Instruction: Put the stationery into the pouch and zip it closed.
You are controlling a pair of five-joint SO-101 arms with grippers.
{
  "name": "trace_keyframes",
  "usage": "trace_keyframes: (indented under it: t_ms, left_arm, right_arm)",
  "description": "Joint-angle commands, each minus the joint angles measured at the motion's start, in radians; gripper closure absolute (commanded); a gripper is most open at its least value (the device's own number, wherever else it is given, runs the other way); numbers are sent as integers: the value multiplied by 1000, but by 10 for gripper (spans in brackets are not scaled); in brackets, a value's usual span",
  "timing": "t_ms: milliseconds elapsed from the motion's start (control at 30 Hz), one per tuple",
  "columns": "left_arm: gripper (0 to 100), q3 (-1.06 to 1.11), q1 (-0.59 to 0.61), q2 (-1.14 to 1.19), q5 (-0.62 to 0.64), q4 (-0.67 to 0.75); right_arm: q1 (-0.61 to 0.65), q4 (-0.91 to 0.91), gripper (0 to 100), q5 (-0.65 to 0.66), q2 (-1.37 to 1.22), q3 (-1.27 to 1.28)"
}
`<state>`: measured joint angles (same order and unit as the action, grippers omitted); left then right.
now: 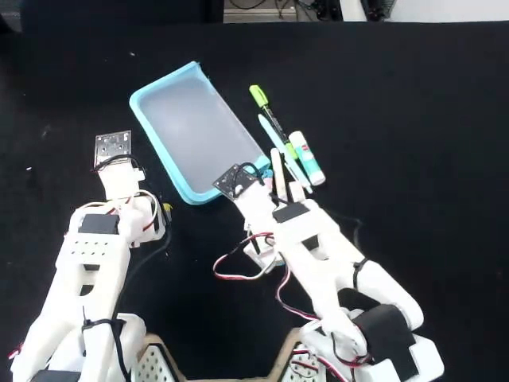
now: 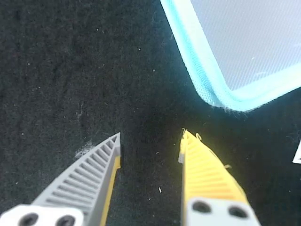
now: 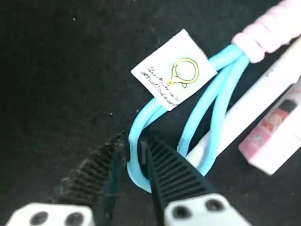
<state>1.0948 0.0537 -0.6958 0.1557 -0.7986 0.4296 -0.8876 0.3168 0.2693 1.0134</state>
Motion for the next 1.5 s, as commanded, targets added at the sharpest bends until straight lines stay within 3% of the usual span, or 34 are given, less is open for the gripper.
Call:
trace_keyframes:
  t_ms: [0,133,300,500,800,1000,1200,1367,1467]
  left_arm:
    - [797,-2,-1,-5,-2,14]
    - [797,-2,-1,-3,-2,14]
    - [797,-2,-1,-3,-2,12]
    - [797,-2,-1,-3,-2,11]
    - [796,-2,-1,-3,-2,14]
    - [795,-2,-1,-3,-2,14]
    - [795,-2,-1,-3,-2,14]
    - [795,-2,-1,-3,-2,14]
    - [795,-2,-1,-3,-2,14]
  right_arm:
    - [14,-129,988,12,104,-64]
    - [9,-333,988,15,323,-127]
    - [2,-552,988,129,598,-159]
    - [-195,-595,987,304,773,-159]
    - [-574,-624,987,612,777,-166]
    - [-758,-652,987,652,776,-268]
    - [-776,-795,986,651,731,-358]
    - [-766,-783,877,651,544,-338]
    - [-726,-707,871,651,417,-309]
